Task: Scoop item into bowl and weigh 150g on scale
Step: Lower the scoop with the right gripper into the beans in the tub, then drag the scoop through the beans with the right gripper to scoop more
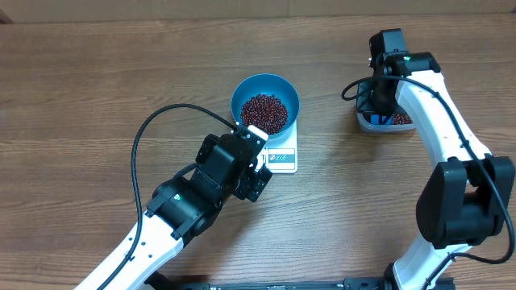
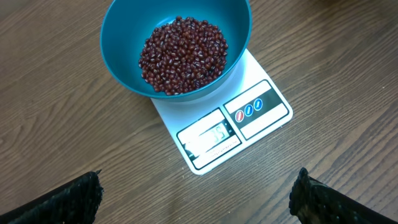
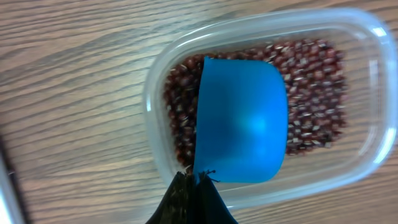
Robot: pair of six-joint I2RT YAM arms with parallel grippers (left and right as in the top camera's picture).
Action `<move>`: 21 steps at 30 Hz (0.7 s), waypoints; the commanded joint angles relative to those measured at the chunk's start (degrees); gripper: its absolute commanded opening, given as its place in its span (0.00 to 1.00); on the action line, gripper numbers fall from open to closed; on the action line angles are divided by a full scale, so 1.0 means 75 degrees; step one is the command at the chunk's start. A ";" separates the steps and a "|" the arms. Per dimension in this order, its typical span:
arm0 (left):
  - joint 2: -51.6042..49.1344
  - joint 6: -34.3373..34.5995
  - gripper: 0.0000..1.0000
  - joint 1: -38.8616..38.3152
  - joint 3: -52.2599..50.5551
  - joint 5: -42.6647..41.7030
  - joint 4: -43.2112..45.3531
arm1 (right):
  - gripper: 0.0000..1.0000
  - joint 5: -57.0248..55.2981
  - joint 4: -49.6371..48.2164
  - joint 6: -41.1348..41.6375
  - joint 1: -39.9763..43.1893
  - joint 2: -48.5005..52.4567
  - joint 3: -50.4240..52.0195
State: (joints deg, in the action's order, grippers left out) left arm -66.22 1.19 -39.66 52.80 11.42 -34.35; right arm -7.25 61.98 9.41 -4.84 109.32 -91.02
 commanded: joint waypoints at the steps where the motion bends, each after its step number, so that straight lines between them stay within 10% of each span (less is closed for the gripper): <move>1: 0.0087 0.0070 1.00 -0.0015 -0.0076 0.0085 0.0006 | 0.04 0.1142 -0.0085 -0.0064 0.0207 0.0099 0.0085; 21: 0.0087 0.0073 0.99 -0.0015 -0.0076 0.0085 0.0006 | 0.04 0.3453 0.0157 -0.1128 0.1906 0.0096 0.0085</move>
State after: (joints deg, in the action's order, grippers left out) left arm -66.22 1.19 -39.66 52.80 11.42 -34.35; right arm 14.15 62.41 1.89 7.64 109.30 -91.02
